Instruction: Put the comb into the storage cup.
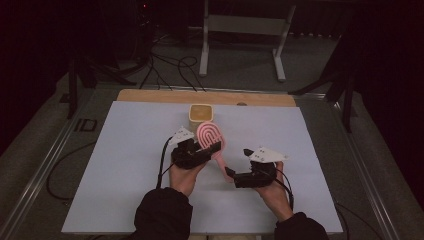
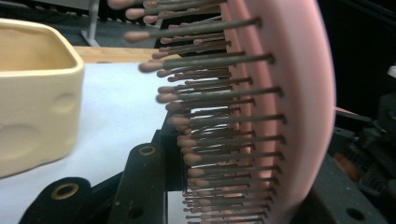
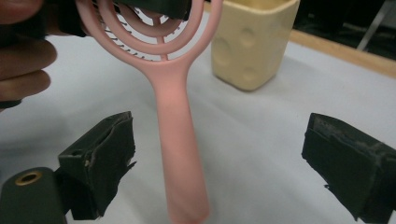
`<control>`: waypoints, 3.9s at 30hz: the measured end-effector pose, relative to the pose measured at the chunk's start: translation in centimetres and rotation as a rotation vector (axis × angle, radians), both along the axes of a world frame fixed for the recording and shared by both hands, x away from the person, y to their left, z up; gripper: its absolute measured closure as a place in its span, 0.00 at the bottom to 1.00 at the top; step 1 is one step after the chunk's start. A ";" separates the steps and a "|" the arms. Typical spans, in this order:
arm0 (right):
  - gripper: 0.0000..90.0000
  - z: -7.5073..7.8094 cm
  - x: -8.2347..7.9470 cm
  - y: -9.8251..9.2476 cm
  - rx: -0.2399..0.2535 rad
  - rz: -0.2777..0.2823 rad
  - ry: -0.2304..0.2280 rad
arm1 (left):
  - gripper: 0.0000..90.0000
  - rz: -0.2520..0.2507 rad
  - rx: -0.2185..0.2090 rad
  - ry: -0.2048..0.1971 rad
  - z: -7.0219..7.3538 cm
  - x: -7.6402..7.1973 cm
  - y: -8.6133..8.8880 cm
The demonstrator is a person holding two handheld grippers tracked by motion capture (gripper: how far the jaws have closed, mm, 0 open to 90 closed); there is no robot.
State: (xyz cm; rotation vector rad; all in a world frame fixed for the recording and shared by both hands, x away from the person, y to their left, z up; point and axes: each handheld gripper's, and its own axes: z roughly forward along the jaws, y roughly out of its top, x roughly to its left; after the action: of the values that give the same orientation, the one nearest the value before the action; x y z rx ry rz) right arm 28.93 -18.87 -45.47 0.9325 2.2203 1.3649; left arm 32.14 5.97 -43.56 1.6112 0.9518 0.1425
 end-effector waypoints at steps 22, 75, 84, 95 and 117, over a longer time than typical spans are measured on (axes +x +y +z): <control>0.11 -1.8 -2.9 -5.7 0.109 -0.121 -0.117 | 0.70 0.041 0.024 -0.033 1.7 0.6 1.5; 0.13 -4.0 -3.7 -7.2 0.112 -0.152 -0.099 | 0.70 0.081 0.127 -0.117 6.0 1.3 4.8; 0.13 -4.1 -3.7 -7.0 0.109 -0.144 -0.096 | 0.70 0.092 0.142 -0.118 6.2 1.7 5.1; 0.13 -4.1 -3.7 -6.9 0.111 -0.140 -0.092 | 0.70 0.096 0.159 -0.121 6.4 2.1 5.4; 0.13 -4.2 -3.7 -6.8 0.107 -0.134 -0.088 | 0.70 0.117 0.179 -0.129 6.7 2.8 5.6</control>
State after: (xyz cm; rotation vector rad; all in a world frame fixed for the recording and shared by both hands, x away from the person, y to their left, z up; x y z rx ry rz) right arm 25.26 -25.71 -49.69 1.0173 1.9997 1.4450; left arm 34.98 11.61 -36.86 1.6877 0.9538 0.4180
